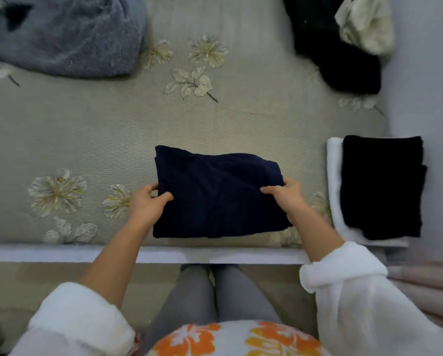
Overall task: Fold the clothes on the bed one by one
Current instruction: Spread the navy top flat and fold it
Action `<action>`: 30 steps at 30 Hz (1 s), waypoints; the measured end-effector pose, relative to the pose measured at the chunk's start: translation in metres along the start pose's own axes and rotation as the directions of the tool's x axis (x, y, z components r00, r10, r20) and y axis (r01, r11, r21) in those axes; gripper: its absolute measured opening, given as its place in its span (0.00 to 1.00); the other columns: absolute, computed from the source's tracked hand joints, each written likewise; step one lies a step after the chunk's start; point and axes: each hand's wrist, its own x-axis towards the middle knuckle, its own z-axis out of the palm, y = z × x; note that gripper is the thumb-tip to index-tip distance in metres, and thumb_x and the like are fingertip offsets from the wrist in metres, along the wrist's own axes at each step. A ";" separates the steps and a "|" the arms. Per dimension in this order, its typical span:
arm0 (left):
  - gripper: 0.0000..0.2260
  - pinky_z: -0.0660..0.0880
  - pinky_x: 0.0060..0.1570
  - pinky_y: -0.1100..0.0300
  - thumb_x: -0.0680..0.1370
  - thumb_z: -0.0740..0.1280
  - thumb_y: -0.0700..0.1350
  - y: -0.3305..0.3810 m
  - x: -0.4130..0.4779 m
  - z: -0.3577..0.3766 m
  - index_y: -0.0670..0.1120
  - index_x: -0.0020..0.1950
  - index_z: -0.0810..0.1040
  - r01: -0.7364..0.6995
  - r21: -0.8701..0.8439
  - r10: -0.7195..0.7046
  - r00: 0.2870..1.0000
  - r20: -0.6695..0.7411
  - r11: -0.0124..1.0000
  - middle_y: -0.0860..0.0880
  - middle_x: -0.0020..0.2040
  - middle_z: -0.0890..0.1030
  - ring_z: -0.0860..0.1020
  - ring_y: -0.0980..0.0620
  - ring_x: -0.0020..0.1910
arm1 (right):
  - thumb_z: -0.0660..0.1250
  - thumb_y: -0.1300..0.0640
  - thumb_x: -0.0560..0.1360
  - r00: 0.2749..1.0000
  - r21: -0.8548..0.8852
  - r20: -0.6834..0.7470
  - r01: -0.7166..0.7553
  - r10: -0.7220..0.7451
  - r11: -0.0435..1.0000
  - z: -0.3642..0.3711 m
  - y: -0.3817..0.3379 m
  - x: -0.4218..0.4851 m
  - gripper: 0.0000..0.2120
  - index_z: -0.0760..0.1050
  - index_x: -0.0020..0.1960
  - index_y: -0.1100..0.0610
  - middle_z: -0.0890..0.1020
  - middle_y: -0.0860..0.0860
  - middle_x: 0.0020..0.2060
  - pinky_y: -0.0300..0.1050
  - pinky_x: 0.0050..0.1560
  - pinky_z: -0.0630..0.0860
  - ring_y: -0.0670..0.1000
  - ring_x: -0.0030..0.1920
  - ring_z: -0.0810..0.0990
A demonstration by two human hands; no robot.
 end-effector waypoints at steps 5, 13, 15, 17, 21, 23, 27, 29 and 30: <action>0.18 0.74 0.34 0.60 0.74 0.69 0.43 0.024 -0.023 0.029 0.50 0.63 0.73 -0.022 0.094 0.004 0.983 0.183 0.995 0.50 0.45 0.80 0.79 0.52 0.42 | 0.72 0.61 0.70 0.992 0.181 -0.118 -0.027 0.048 0.983 -0.052 0.029 -0.057 0.12 0.77 0.50 0.49 0.82 0.48 0.43 0.42 0.37 0.74 0.51 0.45 0.80; 0.18 0.79 0.49 0.47 0.75 0.68 0.42 0.102 -0.038 0.116 0.49 0.65 0.73 -0.301 0.275 0.147 0.873 0.466 0.913 0.47 0.47 0.81 0.81 0.46 0.45 | 0.70 0.63 0.72 0.933 0.436 -0.313 -0.022 0.175 0.900 -0.123 0.067 -0.099 0.09 0.76 0.46 0.50 0.81 0.52 0.45 0.46 0.42 0.76 0.53 0.46 0.79; 0.18 0.79 0.49 0.48 0.75 0.67 0.42 0.123 -0.043 0.146 0.49 0.66 0.73 -0.387 0.292 0.199 0.836 0.512 0.875 0.46 0.49 0.82 0.81 0.46 0.45 | 0.70 0.62 0.72 0.920 0.489 -0.337 -0.010 0.200 0.872 -0.143 0.073 -0.100 0.08 0.76 0.47 0.51 0.80 0.52 0.46 0.49 0.46 0.77 0.54 0.47 0.79; 0.18 0.79 0.45 0.51 0.76 0.65 0.42 0.141 -0.049 0.179 0.50 0.66 0.74 -0.467 0.298 0.240 0.789 0.565 0.833 0.48 0.49 0.82 0.81 0.48 0.43 | 0.70 0.61 0.73 0.909 0.522 -0.355 -0.003 0.220 0.853 -0.165 0.078 -0.100 0.08 0.76 0.50 0.53 0.80 0.52 0.47 0.49 0.45 0.77 0.54 0.48 0.79; 0.18 0.76 0.40 0.56 0.78 0.63 0.40 0.176 -0.057 0.253 0.50 0.68 0.72 -0.622 0.312 0.302 0.683 0.665 0.719 0.46 0.54 0.81 0.80 0.49 0.45 | 0.71 0.60 0.72 0.885 0.583 -0.386 0.013 0.262 0.813 -0.210 0.088 -0.088 0.16 0.74 0.59 0.57 0.79 0.54 0.53 0.51 0.50 0.77 0.56 0.51 0.78; 0.18 0.74 0.40 0.59 0.78 0.62 0.38 0.195 -0.062 0.291 0.49 0.68 0.73 -0.705 0.326 0.318 0.618 0.719 0.630 0.45 0.57 0.81 0.79 0.51 0.45 | 0.70 0.62 0.72 0.868 0.586 -0.426 0.050 0.255 0.809 -0.232 0.090 -0.078 0.17 0.74 0.60 0.59 0.79 0.55 0.55 0.48 0.45 0.76 0.55 0.50 0.78; 0.19 0.69 0.52 0.60 0.79 0.61 0.37 0.239 -0.071 0.366 0.46 0.70 0.72 -0.812 0.329 0.349 0.523 0.778 0.482 0.46 0.62 0.78 0.76 0.49 0.55 | 0.71 0.63 0.72 0.835 0.625 -0.475 0.100 0.276 0.774 -0.268 0.092 -0.052 0.20 0.74 0.63 0.60 0.80 0.55 0.55 0.47 0.44 0.76 0.55 0.51 0.79; 0.19 0.69 0.55 0.61 0.79 0.61 0.37 0.261 -0.075 0.403 0.47 0.69 0.72 -0.849 0.327 0.378 0.488 0.787 0.415 0.46 0.62 0.78 0.76 0.46 0.60 | 0.71 0.62 0.71 0.830 0.682 -0.465 0.114 0.309 0.722 -0.280 0.092 -0.037 0.20 0.74 0.63 0.59 0.80 0.54 0.55 0.48 0.47 0.77 0.55 0.51 0.79; 0.19 0.69 0.55 0.61 0.79 0.61 0.37 0.270 -0.076 0.420 0.47 0.69 0.73 -0.866 0.317 0.392 0.466 0.794 0.387 0.46 0.62 0.79 0.76 0.45 0.60 | 0.72 0.62 0.71 0.829 0.708 -0.455 0.116 0.325 0.696 -0.285 0.093 -0.030 0.20 0.74 0.63 0.58 0.80 0.53 0.54 0.49 0.48 0.78 0.55 0.51 0.79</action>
